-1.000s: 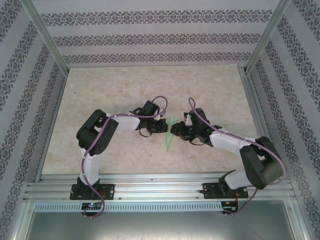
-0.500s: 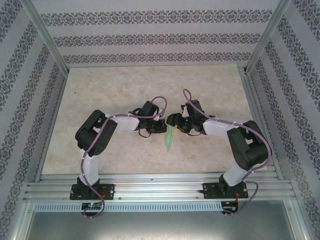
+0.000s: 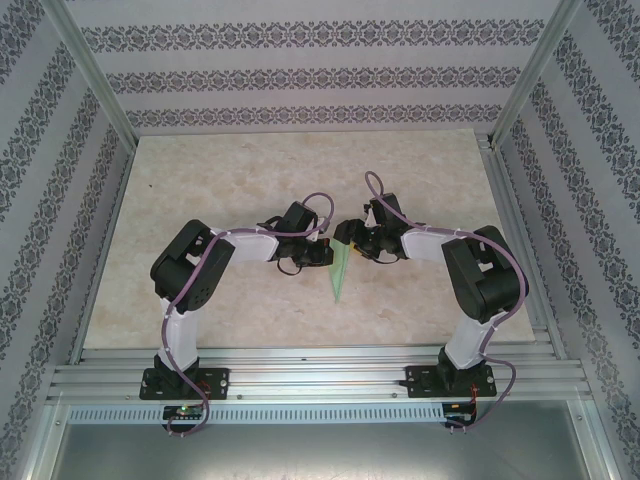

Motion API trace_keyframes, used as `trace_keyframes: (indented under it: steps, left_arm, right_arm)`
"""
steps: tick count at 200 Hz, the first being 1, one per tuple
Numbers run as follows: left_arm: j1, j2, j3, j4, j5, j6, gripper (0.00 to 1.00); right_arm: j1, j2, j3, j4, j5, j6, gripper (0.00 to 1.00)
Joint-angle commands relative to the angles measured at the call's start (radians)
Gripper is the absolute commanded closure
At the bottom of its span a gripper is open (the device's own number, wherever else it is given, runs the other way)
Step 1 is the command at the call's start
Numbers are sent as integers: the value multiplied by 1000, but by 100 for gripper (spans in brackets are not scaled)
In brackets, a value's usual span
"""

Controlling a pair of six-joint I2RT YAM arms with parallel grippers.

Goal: Fold a paper plane with a square sheet of paper (fold left side to right side)
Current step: Fold the wing for the fifth time at the center of the table.

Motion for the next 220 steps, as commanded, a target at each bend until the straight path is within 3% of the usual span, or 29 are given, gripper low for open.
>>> trace_keyframes:
  steps: [1,35,72,144,220]
  left_arm:
    - [-5,-11,-19,-8,-2,20,100]
    - [-4,-8,-24,-9,-4,23,100]
    - [-7,4,-27,-2,-1,20,100]
    - [-6,9,-26,-2,0,19,100]
    - [-7,15,-13,-20,-7,25,100]
  right_arm:
    - [-11,29,18,15,-1,5,39]
    - [-12,51,21,19,-15,5,40]
    - [-23,-25,-2,18,-10,-13,42]
    - [34,-285,-248,8,-40,43,77]
    - [187,-328,-324,67,-38,138,80]
